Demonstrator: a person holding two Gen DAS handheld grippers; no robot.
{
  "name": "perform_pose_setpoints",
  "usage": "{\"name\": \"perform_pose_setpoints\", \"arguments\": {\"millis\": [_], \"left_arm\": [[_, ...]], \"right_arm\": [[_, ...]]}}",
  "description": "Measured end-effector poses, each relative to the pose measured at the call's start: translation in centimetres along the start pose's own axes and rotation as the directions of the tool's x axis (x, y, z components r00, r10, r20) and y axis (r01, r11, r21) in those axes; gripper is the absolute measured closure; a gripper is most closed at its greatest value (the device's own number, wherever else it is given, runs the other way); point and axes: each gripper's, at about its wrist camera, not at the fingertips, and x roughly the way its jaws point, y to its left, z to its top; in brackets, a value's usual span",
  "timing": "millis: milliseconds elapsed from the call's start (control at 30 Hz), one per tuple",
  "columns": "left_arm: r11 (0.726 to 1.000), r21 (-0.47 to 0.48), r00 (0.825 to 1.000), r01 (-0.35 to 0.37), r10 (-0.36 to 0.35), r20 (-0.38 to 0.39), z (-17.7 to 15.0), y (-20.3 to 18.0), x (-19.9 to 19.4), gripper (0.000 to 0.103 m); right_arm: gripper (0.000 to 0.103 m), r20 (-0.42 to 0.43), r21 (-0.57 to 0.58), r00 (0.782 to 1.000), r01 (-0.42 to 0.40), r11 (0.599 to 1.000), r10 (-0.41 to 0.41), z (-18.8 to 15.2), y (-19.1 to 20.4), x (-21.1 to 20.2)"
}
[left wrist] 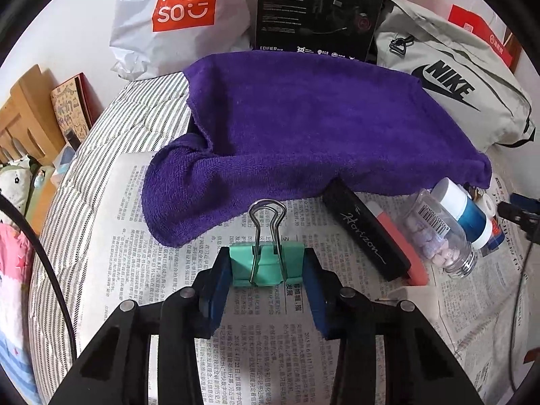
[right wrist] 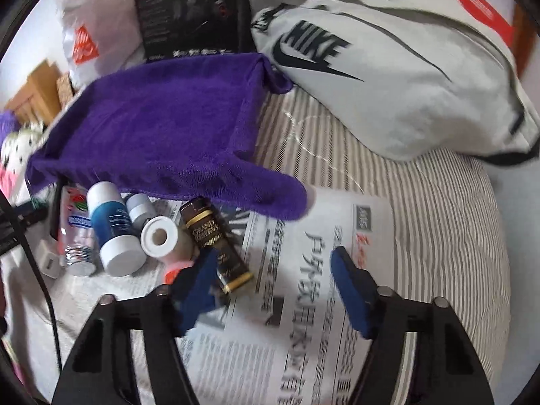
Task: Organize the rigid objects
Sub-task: 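Grasp the teal binder clip with the left tool while the right tool grasps the Grand Reserve bottle, then carry the clip onto the purple towel and release while the right tool sets the bottle there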
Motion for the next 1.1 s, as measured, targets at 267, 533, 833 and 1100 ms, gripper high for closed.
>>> {"name": "perform_pose_setpoints", "arguments": {"millis": [267,533,833,1100], "left_arm": [[1.000,0.006,1.000,0.000,0.000,-0.006,-0.1,0.1,0.0,0.064],[1.000,0.005,1.000,0.003,-0.003,-0.007,0.0,0.0,0.2,0.064],[1.000,0.020,1.000,-0.015,0.015,0.000,-0.3,-0.3,0.3,0.064],[1.000,0.002,1.000,0.003,-0.003,-0.011,-0.7,0.3,-0.1,0.064]], "right_arm": [[0.048,-0.022,-0.225,0.999,-0.033,0.974,0.029,0.3,2.8,2.2],[0.077,-0.029,-0.146,0.993,-0.117,0.982,0.114,0.7,2.4,2.5],[0.078,-0.027,-0.105,0.992,-0.126,0.986,0.124,-0.1,2.5,2.3],[0.079,-0.053,-0.107,0.992,-0.121,0.987,0.116,-0.6,2.7,2.0]]}}
